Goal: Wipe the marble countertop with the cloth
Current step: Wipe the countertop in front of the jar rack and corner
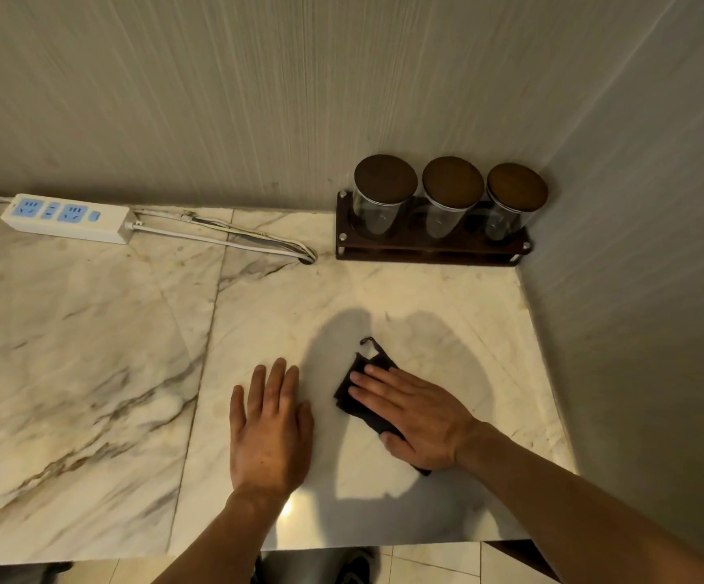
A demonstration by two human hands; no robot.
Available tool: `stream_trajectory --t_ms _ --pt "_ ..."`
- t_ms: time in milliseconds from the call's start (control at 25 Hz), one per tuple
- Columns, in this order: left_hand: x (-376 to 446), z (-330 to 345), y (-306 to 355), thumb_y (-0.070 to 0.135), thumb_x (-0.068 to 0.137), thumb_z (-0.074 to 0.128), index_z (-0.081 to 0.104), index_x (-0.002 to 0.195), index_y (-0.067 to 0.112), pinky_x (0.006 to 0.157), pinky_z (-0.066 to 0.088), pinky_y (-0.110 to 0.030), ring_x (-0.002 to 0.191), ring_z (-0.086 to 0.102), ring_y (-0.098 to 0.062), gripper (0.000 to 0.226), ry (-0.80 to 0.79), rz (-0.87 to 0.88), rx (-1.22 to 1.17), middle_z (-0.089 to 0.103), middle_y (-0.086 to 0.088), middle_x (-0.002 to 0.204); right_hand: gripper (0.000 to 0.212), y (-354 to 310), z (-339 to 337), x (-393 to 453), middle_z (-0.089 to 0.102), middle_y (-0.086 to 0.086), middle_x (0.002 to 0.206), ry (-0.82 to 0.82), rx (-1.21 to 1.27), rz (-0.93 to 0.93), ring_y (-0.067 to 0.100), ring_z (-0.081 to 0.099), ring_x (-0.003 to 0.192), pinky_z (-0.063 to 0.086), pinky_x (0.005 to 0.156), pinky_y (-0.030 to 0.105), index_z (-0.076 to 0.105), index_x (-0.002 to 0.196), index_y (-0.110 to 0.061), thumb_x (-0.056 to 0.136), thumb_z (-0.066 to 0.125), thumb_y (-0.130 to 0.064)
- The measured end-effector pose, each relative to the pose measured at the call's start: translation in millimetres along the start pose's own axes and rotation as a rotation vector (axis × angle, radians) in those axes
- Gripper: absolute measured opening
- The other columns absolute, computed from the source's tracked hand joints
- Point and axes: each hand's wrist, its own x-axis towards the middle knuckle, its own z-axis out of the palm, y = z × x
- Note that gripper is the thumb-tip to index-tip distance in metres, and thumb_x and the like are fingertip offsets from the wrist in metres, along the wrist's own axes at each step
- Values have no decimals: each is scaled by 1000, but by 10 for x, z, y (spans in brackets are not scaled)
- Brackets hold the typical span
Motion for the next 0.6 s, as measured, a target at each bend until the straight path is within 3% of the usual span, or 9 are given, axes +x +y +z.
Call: stream_trajectory --t_ms 320,600 --pt "4 -10 -4 41 97 23 33 145 17 114 9 -49 144 12 -23 55 -17 2 -25 31 -5 153 68 389 -161 408 4 -4 157 22 -11 68 12 0 145 8 117 35 12 151 -21 92 37 -42" --pt "21 -10 0 41 97 22 29 147 18 114 10 -49 145 8 -21 55 -43 -19 1 27 -2 155 67 564 -265 651 -10 -7 156 74 -9 267 9 -12 143 3 119 35 2 151 -22 95 32 -44"
